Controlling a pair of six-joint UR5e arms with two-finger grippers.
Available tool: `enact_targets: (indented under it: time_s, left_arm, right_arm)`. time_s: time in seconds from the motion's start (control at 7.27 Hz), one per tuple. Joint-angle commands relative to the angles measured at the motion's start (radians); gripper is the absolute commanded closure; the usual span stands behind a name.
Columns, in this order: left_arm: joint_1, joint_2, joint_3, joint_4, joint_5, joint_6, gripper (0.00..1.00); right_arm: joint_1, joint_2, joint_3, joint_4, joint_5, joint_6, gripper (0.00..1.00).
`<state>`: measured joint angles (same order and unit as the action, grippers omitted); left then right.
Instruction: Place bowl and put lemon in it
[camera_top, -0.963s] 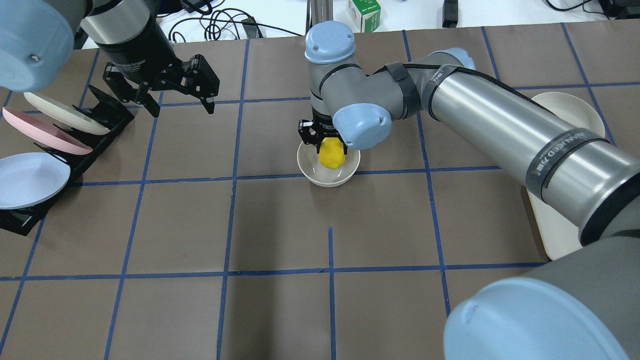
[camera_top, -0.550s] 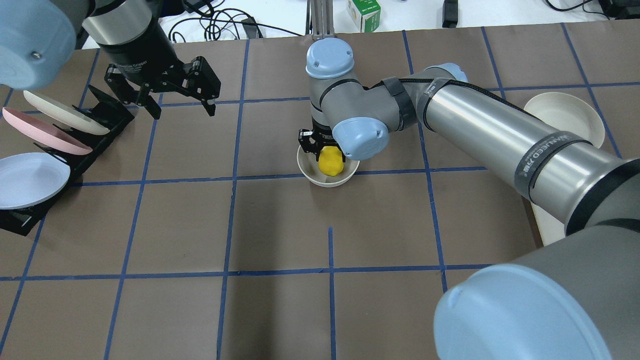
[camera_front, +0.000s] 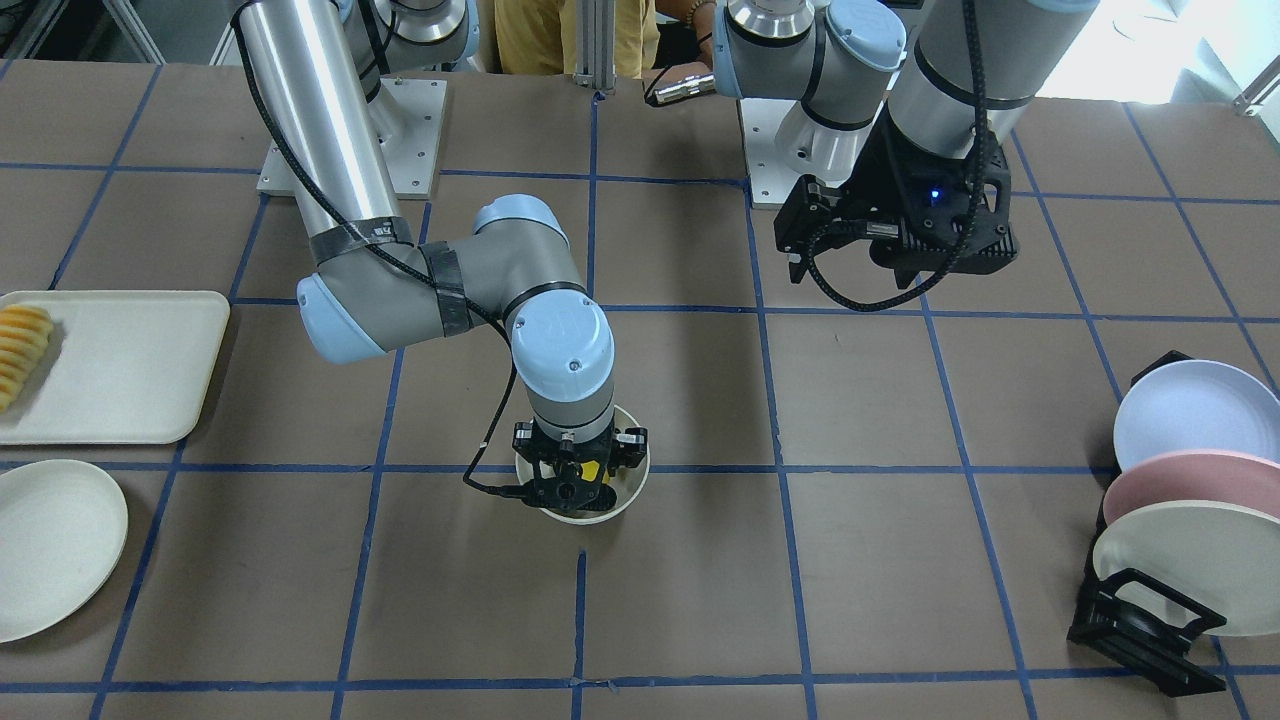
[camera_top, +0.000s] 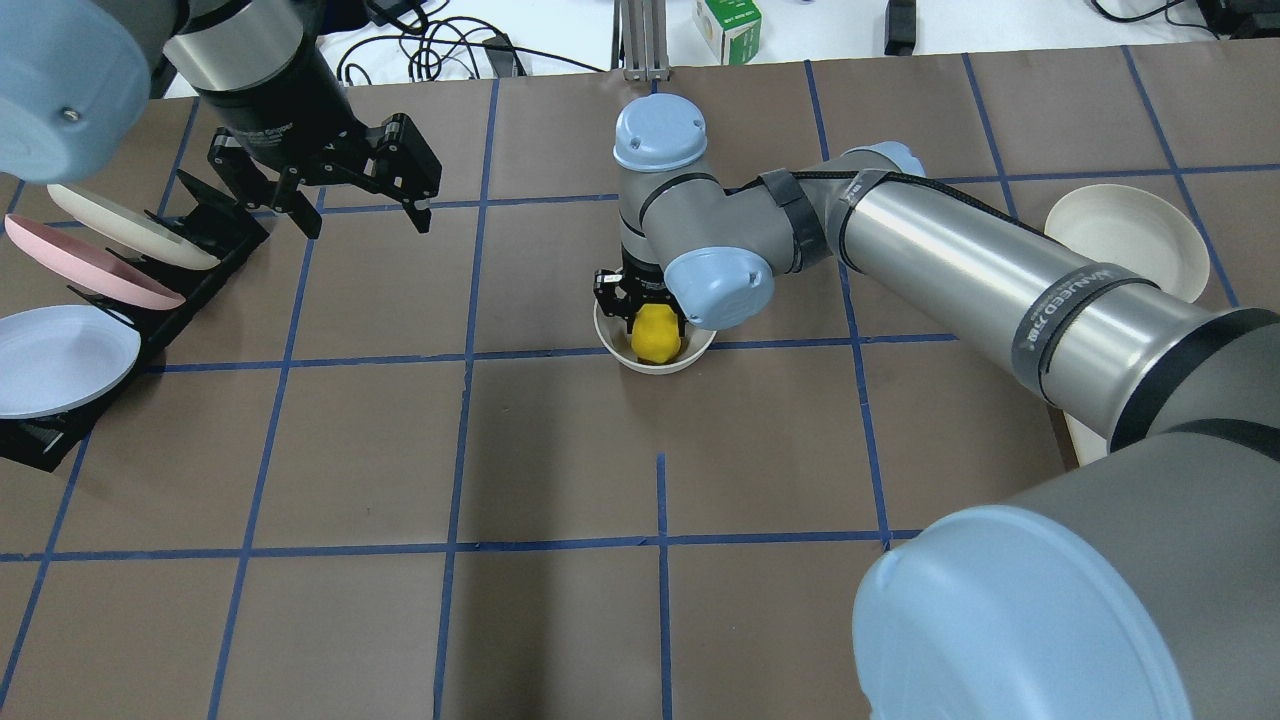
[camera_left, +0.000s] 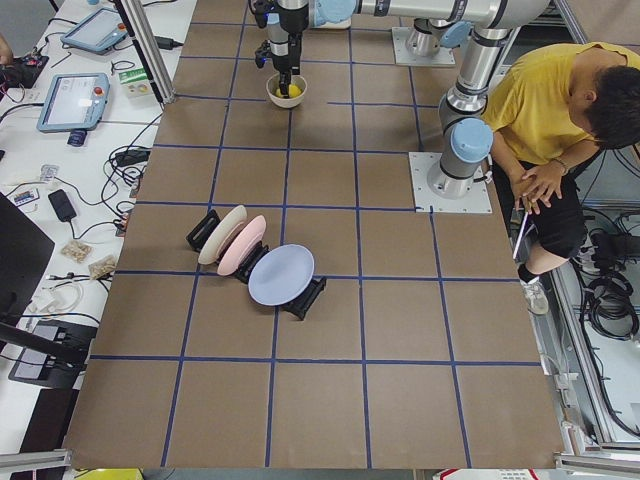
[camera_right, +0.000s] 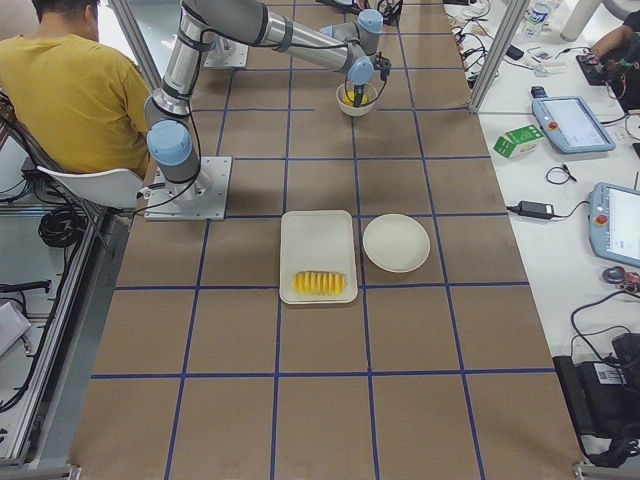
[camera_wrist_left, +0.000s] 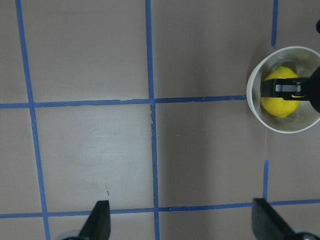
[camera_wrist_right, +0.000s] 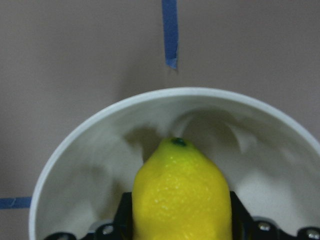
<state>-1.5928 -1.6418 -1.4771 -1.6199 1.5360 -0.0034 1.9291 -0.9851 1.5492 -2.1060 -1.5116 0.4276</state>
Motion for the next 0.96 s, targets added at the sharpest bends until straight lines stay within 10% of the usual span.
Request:
enact_targets:
  time_s: [0.0,0.83]
  left_arm:
    - [0.000,-0.001,-0.002,0.000,0.000,0.000,0.00]
    - [0.000,0.002,0.000,0.002,0.001,-0.001,0.00]
  right_arm:
    - [-0.001,-0.027,0.008,0.009,-0.019,0.003,0.00]
    - [-0.234,-0.392,0.009,0.350,-0.087,-0.054,0.00]
